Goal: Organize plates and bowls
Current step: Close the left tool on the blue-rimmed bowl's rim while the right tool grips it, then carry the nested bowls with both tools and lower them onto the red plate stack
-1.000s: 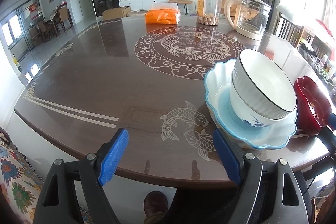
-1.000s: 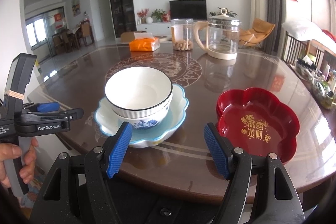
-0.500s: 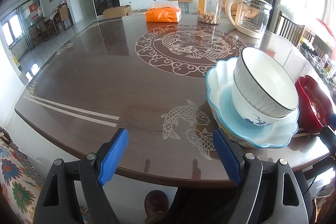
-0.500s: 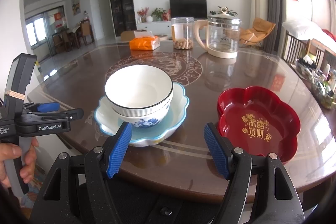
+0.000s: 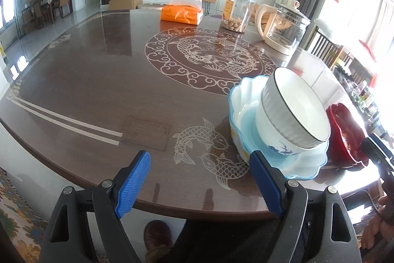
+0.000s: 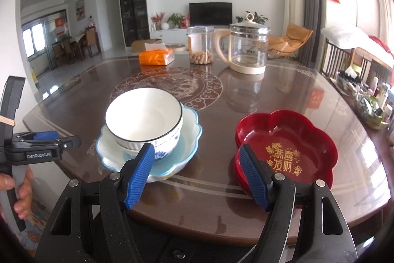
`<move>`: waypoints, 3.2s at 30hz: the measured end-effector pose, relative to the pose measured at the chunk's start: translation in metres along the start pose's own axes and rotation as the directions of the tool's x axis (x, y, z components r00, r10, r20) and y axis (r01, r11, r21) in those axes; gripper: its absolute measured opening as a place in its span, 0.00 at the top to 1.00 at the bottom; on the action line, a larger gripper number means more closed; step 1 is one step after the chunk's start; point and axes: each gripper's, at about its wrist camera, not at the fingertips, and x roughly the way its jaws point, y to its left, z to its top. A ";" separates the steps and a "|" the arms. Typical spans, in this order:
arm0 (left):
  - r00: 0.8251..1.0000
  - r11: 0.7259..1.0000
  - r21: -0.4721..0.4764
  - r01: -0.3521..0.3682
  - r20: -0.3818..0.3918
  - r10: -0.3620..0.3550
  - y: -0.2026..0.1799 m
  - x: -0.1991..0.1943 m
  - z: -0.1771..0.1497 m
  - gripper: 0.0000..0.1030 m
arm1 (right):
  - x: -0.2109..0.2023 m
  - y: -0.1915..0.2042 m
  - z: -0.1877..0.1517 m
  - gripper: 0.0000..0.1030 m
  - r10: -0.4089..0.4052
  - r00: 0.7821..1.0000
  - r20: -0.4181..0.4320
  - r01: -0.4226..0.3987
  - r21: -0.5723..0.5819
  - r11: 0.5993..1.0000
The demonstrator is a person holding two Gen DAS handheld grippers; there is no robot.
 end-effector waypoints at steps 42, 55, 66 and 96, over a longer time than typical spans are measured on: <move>0.984 0.989 -0.026 0.144 -0.104 -0.146 -0.035 0.078 0.018 0.78 | 0.128 0.003 0.015 0.84 0.061 0.938 -0.342 -0.091 -0.071 0.993; 0.980 0.988 0.005 0.155 -0.127 -0.153 -0.035 0.079 0.021 0.77 | 0.117 -0.001 0.034 0.69 0.184 0.827 -0.531 -0.258 -0.068 0.964; 0.971 0.980 0.065 0.188 -0.163 -0.175 -0.035 0.084 0.028 0.77 | 0.107 0.018 0.016 0.68 0.040 0.878 -0.476 -0.094 -0.091 0.991; 0.983 0.993 0.048 0.106 -0.158 -0.097 -0.010 0.065 0.029 0.83 | 0.111 0.021 0.018 0.85 0.159 0.914 -0.372 -0.169 0.007 0.986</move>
